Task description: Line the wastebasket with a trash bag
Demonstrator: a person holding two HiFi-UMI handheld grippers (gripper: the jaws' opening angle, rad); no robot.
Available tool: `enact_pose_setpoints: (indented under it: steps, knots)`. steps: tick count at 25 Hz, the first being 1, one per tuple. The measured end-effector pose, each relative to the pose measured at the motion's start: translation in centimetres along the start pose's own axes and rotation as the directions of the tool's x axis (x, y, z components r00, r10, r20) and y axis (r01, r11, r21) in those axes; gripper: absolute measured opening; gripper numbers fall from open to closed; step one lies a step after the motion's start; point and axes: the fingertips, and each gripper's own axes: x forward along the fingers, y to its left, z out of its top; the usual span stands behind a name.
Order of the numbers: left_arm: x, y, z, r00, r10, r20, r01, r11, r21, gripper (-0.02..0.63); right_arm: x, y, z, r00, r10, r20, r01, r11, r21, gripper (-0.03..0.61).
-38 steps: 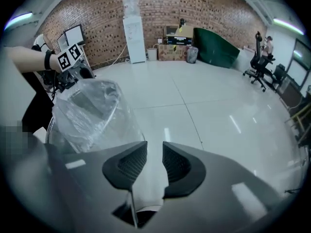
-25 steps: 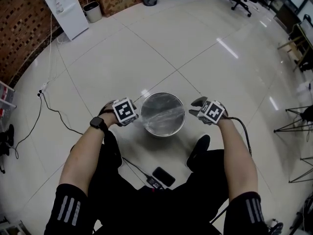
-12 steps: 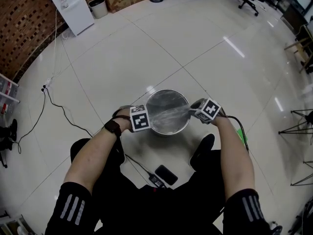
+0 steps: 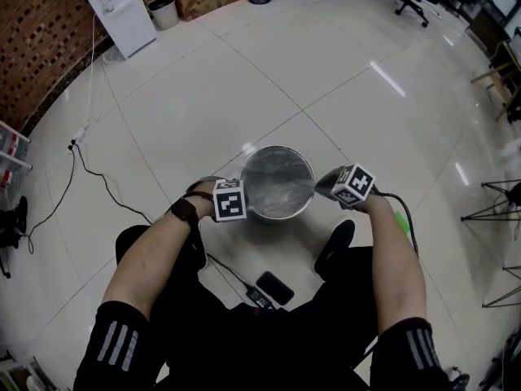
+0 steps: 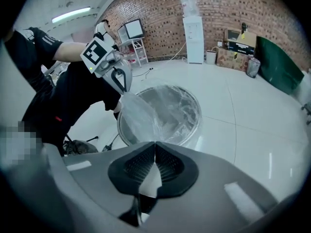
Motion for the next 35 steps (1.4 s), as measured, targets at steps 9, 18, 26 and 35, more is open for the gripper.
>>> enact_pose_setpoints:
  steps: [9, 18, 26, 35]
  knots:
    - [2.5, -4.9, -0.8, 0.992, -0.102, -0.070, 0.106, 0.992, 0.064, -0.003, 2.4, 5.3, -6.0, 0.966, 0.212, -0.147, -0.205, 0.977, 0.058, 0.011]
    - [6.0, -5.7, -2.6, 0.975, -0.183, -0.126, 0.191, 0.980, 0.058, 0.012, 5.7, 4.5, -7.9, 0.944, 0.233, -0.235, -0.224, 0.972, 0.064, 0.011]
    - [8.0, -4.4, -5.0, 0.966, -0.171, -0.193, 0.177, 0.984, 0.015, 0.019, 7.3, 2.4, -8.3, 0.941, 0.138, -0.308, -0.145, 0.989, 0.000, 0.011]
    - [5.7, -4.2, -4.6, 0.970, -0.173, -0.171, 0.179, 0.984, 0.021, 0.136, 5.2, 3.1, -8.7, 0.926, 0.205, -0.317, -0.194, 0.979, 0.064, 0.114]
